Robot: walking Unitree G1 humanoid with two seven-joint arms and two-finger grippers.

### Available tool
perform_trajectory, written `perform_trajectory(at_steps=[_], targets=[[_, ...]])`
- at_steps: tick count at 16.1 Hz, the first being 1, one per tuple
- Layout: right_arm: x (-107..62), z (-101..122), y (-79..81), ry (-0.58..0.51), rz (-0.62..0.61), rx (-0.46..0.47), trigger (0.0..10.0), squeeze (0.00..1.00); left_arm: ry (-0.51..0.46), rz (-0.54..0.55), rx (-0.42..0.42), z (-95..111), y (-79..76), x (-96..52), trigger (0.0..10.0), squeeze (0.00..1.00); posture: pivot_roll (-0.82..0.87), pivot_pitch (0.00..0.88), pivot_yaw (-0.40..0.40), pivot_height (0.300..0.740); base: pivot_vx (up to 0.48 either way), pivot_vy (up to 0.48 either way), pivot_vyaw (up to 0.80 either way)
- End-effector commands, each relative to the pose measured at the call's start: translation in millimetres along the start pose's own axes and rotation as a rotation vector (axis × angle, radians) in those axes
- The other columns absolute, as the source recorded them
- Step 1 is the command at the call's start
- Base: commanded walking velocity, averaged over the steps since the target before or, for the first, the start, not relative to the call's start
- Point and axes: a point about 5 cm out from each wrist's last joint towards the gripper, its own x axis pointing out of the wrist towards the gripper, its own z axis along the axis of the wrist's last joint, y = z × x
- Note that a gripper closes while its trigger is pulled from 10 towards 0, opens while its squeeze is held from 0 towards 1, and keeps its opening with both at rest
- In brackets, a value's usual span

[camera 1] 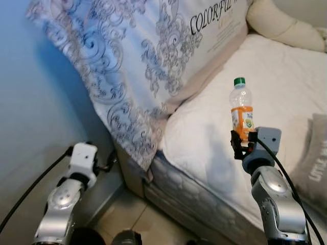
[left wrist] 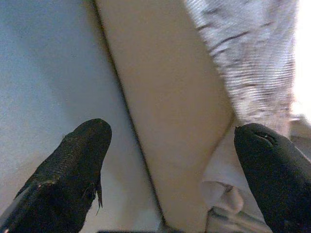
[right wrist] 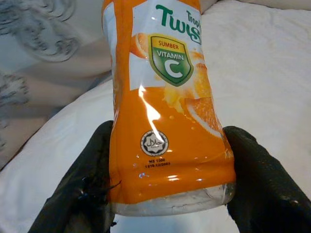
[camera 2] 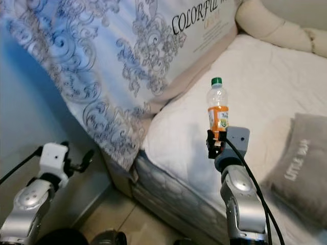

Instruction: Clean up the room

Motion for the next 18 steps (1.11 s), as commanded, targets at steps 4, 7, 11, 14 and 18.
perform_trajectory(at_steps=[4,7,11,14,18], targets=[[-2.7,2.0,5.3,0.007,0.011,-0.001,10.0,0.00,-0.018,0.006,0.032,16.9,-3.3,-5.8,10.0,0.00,0.07,0.000,0.002,0.740,-0.245,0.000,0.00],[-6.6,2.5,4.4,0.010,0.005,0.004,10.0,0.00,-0.020,-0.004,0.033,29.5,-10.7,-9.5,10.0,0.00,0.06,0.000,0.020,0.740,0.000,0.000,0.00],[-9.4,1.9,7.2,0.015,0.019,0.006,10.0,0.00,-0.030,-0.010,0.001,40.5,-18.7,-6.8,10.0,0.00,0.06,0.000,0.034,0.740,0.000,0.000,0.00],[-9.4,2.0,10.7,0.026,0.079,-0.027,10.0,0.00,-0.020,-0.001,-0.005,46.1,-24.8,-5.9,10.0,0.00,0.05,0.000,0.029,0.740,0.000,-0.366,0.00],[-6.0,-0.2,14.8,0.052,0.144,-0.033,10.0,0.00,-0.013,0.027,-0.010,47.4,-24.3,-8.2,10.0,0.00,0.06,0.000,0.017,0.740,0.000,-0.440,0.80]])
